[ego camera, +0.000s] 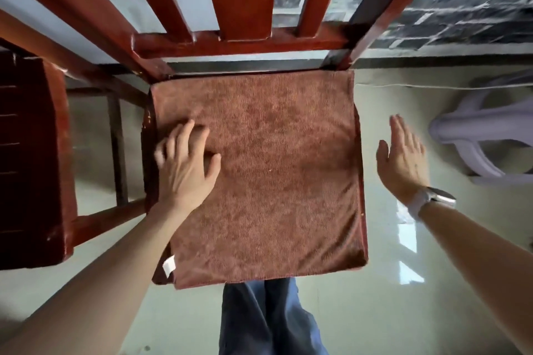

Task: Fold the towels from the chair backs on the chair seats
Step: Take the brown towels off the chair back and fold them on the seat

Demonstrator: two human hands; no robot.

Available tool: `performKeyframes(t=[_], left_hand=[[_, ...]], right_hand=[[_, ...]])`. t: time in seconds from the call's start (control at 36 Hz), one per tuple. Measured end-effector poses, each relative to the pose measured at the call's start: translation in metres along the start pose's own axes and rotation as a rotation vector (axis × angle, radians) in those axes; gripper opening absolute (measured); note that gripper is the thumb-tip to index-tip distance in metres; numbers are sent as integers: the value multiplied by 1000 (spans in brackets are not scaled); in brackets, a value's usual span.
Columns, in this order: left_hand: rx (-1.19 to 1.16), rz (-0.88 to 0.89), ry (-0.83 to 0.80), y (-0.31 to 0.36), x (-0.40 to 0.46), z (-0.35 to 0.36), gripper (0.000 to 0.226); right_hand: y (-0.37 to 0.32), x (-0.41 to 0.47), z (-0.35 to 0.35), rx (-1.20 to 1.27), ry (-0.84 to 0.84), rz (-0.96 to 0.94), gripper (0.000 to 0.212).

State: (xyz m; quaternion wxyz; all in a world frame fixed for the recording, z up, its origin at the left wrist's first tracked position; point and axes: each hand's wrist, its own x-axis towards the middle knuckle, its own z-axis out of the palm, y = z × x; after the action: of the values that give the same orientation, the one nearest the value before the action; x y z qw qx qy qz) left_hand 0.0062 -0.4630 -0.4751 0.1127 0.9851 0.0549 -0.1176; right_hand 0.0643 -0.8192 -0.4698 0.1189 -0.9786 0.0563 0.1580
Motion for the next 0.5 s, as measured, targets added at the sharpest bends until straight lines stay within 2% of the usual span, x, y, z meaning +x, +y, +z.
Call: performKeyframes(t=[0.11, 0.19, 0.36, 0.5], left_hand=[[8, 98, 107, 0, 34, -19, 41], [43, 146, 83, 4, 58, -32, 47], [187, 36, -24, 6, 84, -40, 62], [193, -47, -34, 0, 88, -44, 59]], right_hand=[[-48, 25, -21, -15, 93, -322, 44], [-83, 41, -27, -49, 73, -460, 47], [-120, 65, -20, -287, -61, -431, 64], [-119, 69, -23, -353, -20, -396, 58]])
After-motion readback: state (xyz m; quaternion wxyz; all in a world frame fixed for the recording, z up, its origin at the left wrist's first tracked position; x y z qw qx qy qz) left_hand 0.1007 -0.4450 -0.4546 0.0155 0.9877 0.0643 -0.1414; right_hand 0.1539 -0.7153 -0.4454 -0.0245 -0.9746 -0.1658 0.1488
